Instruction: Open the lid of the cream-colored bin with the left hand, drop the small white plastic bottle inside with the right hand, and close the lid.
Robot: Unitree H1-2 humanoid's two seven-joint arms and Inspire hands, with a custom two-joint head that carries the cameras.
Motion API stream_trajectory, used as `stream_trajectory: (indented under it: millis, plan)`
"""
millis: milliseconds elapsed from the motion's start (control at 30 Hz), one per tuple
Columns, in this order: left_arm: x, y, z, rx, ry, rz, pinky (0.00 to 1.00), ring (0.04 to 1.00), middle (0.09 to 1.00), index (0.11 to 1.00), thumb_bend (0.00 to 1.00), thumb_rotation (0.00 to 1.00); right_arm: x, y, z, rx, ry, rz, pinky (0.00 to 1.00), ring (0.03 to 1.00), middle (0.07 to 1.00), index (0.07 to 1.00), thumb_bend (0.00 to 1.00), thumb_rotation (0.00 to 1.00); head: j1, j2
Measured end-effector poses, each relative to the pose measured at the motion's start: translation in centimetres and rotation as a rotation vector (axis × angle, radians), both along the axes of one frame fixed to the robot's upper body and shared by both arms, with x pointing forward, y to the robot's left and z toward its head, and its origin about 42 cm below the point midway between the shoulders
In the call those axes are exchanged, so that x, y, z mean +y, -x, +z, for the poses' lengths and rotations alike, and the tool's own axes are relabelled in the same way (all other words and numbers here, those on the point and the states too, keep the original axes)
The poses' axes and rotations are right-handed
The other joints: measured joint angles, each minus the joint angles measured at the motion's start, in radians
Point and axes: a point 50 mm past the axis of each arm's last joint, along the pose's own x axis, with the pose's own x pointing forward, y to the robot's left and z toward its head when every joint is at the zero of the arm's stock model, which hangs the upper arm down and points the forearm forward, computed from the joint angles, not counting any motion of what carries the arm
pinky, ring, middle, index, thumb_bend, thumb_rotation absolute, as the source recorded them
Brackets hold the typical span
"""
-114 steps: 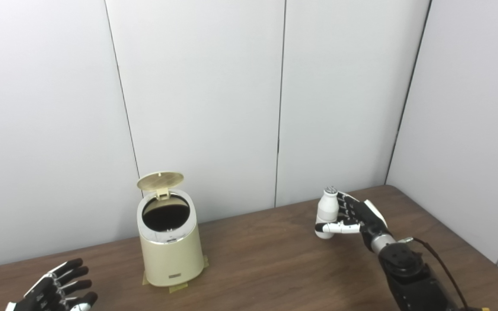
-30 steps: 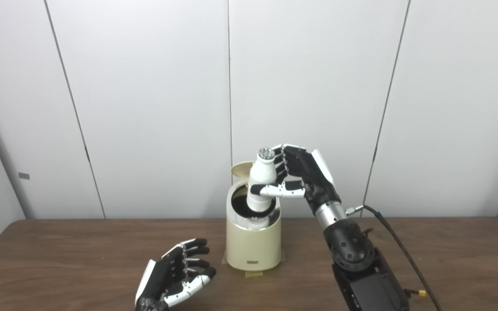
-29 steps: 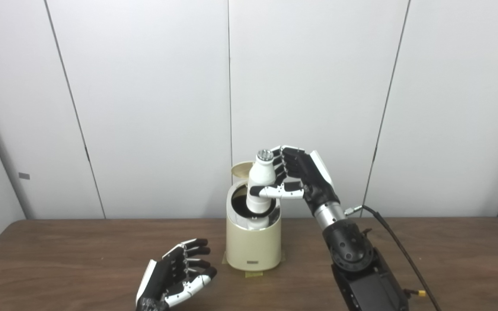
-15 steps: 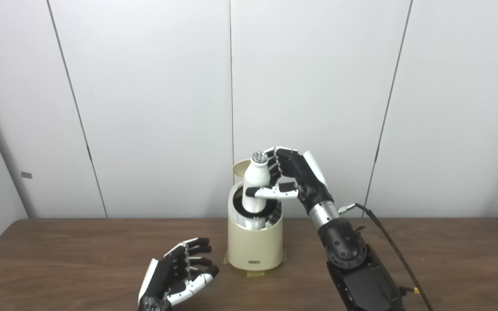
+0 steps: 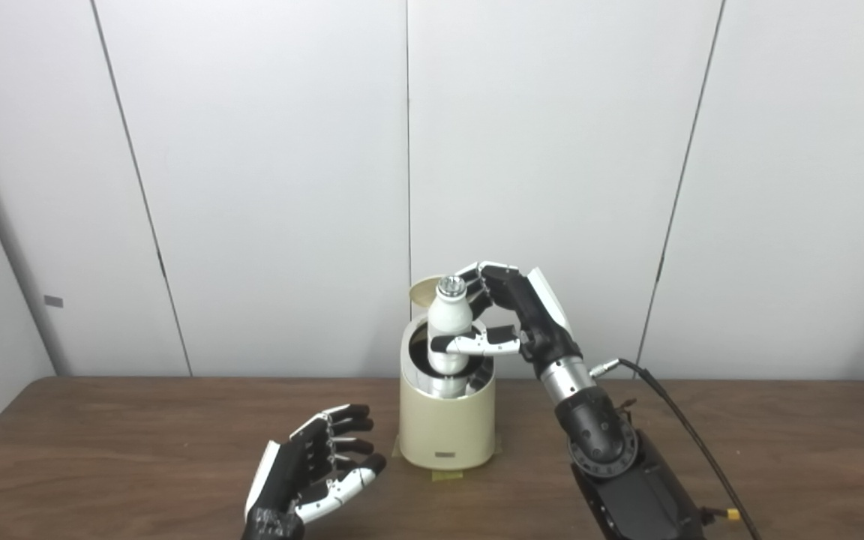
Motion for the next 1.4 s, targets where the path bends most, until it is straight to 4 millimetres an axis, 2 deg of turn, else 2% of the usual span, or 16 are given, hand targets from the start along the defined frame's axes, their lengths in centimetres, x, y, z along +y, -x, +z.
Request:
stream_trajectory:
  millis: [100, 333, 400, 467, 500, 533, 600, 733, 1000, 1233, 1400]
  plan:
    - [0.0, 0.0, 0.0, 0.000, 0.000, 0.001, 0.51, 0.633, 0.722, 0.748, 0.71, 0.13, -0.5, 0.0, 0.0, -0.062, 0.040, 0.014, 0.36, 0.390, 0.483, 0.542, 0.49, 0.00, 0.000, 0.003]
    - [0.0, 0.0, 0.0, 0.010, 0.000, 0.000, 0.51, 0.631, 0.720, 0.746, 0.71, 0.13, -1.4, -0.1, 0.0, -0.101, 0.094, 0.023, 0.36, 0.419, 0.490, 0.522, 0.50, 0.00, -0.002, 0.008]
    - [-0.1, 0.0, 0.0, 0.011, 0.000, 0.000, 0.51, 0.630, 0.721, 0.744, 0.71, 0.13, -1.3, -0.1, -0.1, -0.096, 0.116, 0.038, 0.34, 0.443, 0.535, 0.531, 0.50, 0.00, -0.002, 0.008]
    - [-0.1, 0.0, 0.0, 0.013, -0.001, -0.002, 0.51, 0.627, 0.720, 0.742, 0.71, 0.14, -1.2, 0.0, 0.0, -0.095, 0.153, 0.053, 0.37, 0.457, 0.653, 0.643, 0.52, 0.00, -0.002, 0.009]
    - [-0.1, 0.0, 0.0, 0.013, -0.001, -0.002, 0.51, 0.628, 0.721, 0.742, 0.71, 0.13, -1.3, 0.0, 0.1, -0.090, 0.180, 0.063, 0.39, 0.501, 0.700, 0.671, 0.72, 0.00, -0.002, 0.009]
    - [-0.1, 0.0, 0.0, 0.014, -0.001, -0.002, 0.51, 0.629, 0.720, 0.742, 0.71, 0.13, -1.4, 0.1, 0.1, -0.083, 0.200, 0.068, 0.39, 0.513, 0.716, 0.679, 0.78, 0.00, -0.002, 0.009]
    - [-0.1, 0.0, 0.0, 0.015, -0.001, -0.001, 0.51, 0.631, 0.722, 0.743, 0.71, 0.13, -1.7, 0.3, 0.0, -0.079, 0.215, 0.068, 0.39, 0.518, 0.731, 0.683, 0.83, 0.00, -0.003, 0.011]
    - [-0.1, 0.0, 0.0, 0.015, -0.001, -0.003, 0.51, 0.631, 0.721, 0.743, 0.71, 0.13, -2.0, 0.5, -0.5, -0.051, 0.231, 0.067, 0.39, 0.520, 0.727, 0.671, 0.82, 0.00, -0.003, 0.014]
    - [-0.1, 0.0, 0.0, 0.017, 0.001, -0.003, 0.51, 0.631, 0.718, 0.739, 0.72, 0.13, -2.0, 0.7, -0.1, -0.052, 0.241, 0.090, 0.41, 0.525, 0.694, 0.656, 0.78, 0.00, -0.003, 0.014]
    - [-0.1, 0.0, 0.0, 0.017, 0.001, -0.004, 0.52, 0.637, 0.719, 0.741, 0.71, 0.12, -2.8, 0.9, -0.1, -0.052, 0.261, 0.091, 0.42, 0.531, 0.679, 0.649, 0.78, 0.00, -0.003, 0.015]
    - [-0.2, 0.0, 0.0, 0.017, 0.001, -0.005, 0.52, 0.634, 0.719, 0.740, 0.71, 0.12, -2.9, 1.1, 0.0, -0.058, 0.247, 0.095, 0.38, 0.491, 0.642, 0.627, 0.79, 0.00, -0.002, 0.018]
